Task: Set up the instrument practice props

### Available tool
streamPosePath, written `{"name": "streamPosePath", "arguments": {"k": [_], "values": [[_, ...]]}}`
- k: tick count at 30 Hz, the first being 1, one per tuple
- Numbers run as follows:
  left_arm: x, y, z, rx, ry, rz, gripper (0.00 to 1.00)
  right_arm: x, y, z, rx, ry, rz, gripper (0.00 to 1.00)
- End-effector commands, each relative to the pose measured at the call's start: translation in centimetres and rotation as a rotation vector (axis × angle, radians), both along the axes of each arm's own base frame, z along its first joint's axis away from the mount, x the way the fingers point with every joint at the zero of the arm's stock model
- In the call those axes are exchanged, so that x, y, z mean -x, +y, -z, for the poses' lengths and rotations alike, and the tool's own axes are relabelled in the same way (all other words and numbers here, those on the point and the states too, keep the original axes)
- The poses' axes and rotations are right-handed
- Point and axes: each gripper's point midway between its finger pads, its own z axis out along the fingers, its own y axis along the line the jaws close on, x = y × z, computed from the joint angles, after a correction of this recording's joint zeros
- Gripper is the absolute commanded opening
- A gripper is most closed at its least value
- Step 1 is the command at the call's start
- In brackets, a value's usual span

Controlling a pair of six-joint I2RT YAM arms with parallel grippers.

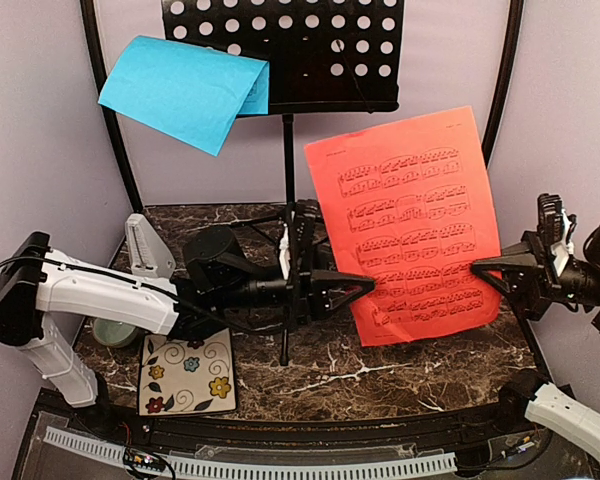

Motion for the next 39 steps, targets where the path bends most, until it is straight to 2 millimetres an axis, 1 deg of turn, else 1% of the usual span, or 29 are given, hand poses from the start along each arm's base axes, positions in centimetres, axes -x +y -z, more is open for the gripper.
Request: {"name": "streamPosePath", "arguments": {"k": [1,3,5,6,7,8,9,10,12,14,15,17,18,22,25,26,27,28,31,35,39], "values": [[-0.1,1.8,-7.1,0.121,-0.106,-0.161,0.21,-0.7,0.0,-1.5,-0.057,-0.042,0.03,0.0],[-0.5,2.7,-8.2,0.14,-0.102,-0.217,0.09,-1.7,0.0,-2.0,-0.084,-0.047,0.066,0.0],[-0.9,3.8,-9.7,0.149,-0.104,-0.267,0.02,-2.9,0.1,-2.8,-0.119,-0.045,0.106,0.0],[-1.0,4.1,-10.3,0.142,-0.107,-0.289,0.0,-3.6,0.2,-3.1,-0.135,-0.033,0.122,0.0],[-1.1,4.5,-11.0,0.139,-0.114,-0.313,0.0,-4.6,0.5,-3.3,-0.145,-0.017,0.139,0.02],[-1.2,4.9,-11.9,0.141,-0.12,-0.338,0.0,-5.4,0.6,-3.7,-0.159,0.0,0.16,0.1],[-1.4,5.4,-12.6,0.14,-0.123,-0.365,0.0,-6.4,0.6,-4.1,-0.171,0.016,0.191,0.23],[-1.8,6.0,-13.3,0.135,-0.122,-0.402,0.0,-7.5,0.7,-4.5,-0.179,0.028,0.225,0.3],[-2.6,7.2,-14.7,0.124,-0.124,-0.475,0.0,-9.8,0.5,-5.8,-0.191,0.044,0.308,0.36],[-3.2,8.4,-16.5,0.113,-0.145,-0.537,0.0,-12.9,-0.1,-7.1,-0.204,0.09,0.435,0.39],[-3.5,8.9,-17.3,0.108,-0.151,-0.568,0.0,-14.1,-0.2,-7.9,-0.204,0.1,0.479,0.38],[-3.8,9.8,-18.9,0.089,-0.172,-0.606,0.0,-16.2,0.1,-9.1,-0.195,0.125,0.528,0.35],[-3.9,10.3,-19.9,0.091,-0.179,-0.629,0.0,-17.0,0.1,-10.2,-0.201,0.127,0.552,0.34],[-4.6,12.9,-23.7,0.1,-0.188,-0.718,0.0,-20.3,0.3,-12.3,-0.196,0.141,0.635,0.35],[-5.3,14.9,-25.6,0.106,-0.188,-0.777,0.0,-21.9,1.1,-13.9,-0.21,0.153,0.642,0.36],[-5.5,15.5,-26.2,0.107,-0.191,-0.793,0.0,-22.2,1.3,-14.9,-0.224,0.151,0.637,0.36],[-5.6,16.1,-26.8,0.107,-0.194,-0.806,0.0,-22.8,1.8,-14.7,-0.22,0.164,0.63,0.37],[-5.8,16.7,-27.3,0.107,-0.197,-0.822,0.0,-23.0,2.1,-15.5,-0.231,0.16,0.62,0.38],[-5.9,18.3,-28.7,0.117,-0.218,-0.864,0.0,-23.9,3.5,-16.1,-0.231,0.16,0.602,0.42],[-6.1,19.4,-29.7,0.128,-0.242,-0.896,0.0,-24.5,5.7,-17.3,-0.222,0.127,0.581,0.47],[-6.5,19.6,-30.2,0.123,-0.258,-0.918,0.0,-25.9,7.8,-17.6,-0.208,0.122,0.589,0.48]]}}
